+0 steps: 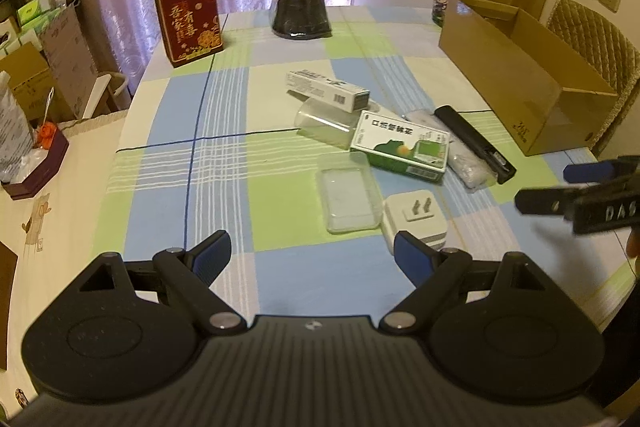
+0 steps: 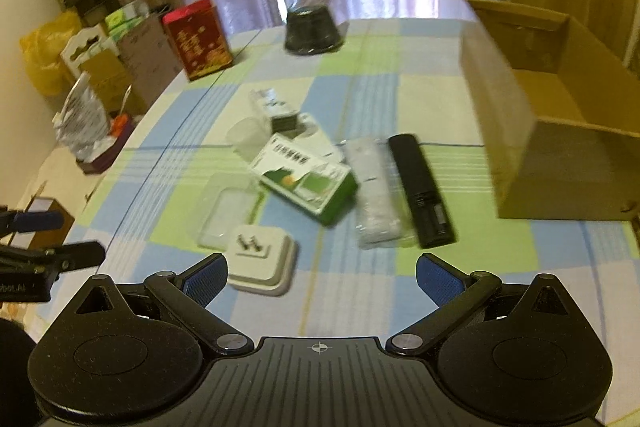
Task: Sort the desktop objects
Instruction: 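Move both tools back over the remaining items on the table, then grasp the white plug adapter with the right tool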
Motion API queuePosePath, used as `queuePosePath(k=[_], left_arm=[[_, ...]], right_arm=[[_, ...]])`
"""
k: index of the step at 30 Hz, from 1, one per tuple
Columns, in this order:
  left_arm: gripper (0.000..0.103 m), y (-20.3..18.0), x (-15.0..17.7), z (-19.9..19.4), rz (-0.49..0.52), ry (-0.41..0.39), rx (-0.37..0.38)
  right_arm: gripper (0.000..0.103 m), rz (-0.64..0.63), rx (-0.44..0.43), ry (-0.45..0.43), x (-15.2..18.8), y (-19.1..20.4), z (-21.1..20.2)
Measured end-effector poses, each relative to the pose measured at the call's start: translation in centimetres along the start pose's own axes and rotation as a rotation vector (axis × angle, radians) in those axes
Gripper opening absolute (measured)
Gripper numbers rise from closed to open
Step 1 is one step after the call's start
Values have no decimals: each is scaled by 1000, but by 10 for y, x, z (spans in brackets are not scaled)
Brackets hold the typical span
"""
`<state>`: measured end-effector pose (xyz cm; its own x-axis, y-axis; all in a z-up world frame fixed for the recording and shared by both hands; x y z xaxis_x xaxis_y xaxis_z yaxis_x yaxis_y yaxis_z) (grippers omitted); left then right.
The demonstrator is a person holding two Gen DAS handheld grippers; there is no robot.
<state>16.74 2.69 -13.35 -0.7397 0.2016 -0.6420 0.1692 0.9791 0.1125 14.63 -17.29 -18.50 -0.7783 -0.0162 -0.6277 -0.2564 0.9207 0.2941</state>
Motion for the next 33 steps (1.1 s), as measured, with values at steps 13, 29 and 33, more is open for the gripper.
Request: queuePosePath(k=[13, 29, 33], left_arm=[[86, 14, -13, 29, -32, 9, -16], [85, 12, -18, 65, -42, 45, 1], [85, 9, -21, 71, -43, 46, 7]], right_arm=[[103, -44, 23, 39, 21, 23, 58], [92, 8, 51, 62, 29, 21, 114], [82, -12, 73, 63, 28, 25, 122]])
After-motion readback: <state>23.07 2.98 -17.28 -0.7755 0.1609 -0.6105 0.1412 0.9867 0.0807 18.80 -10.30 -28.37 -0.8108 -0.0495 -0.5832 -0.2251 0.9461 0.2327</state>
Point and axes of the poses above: each gripper's, at about its wrist camera, not at the fingertips, and z roughly the way its jaws point, y to its left, x to its underside, the point moved 10 cm from there along z, roughly the way its jaws point, and after that the axes turned 9 degrees about -x, right-handed, at the moved point
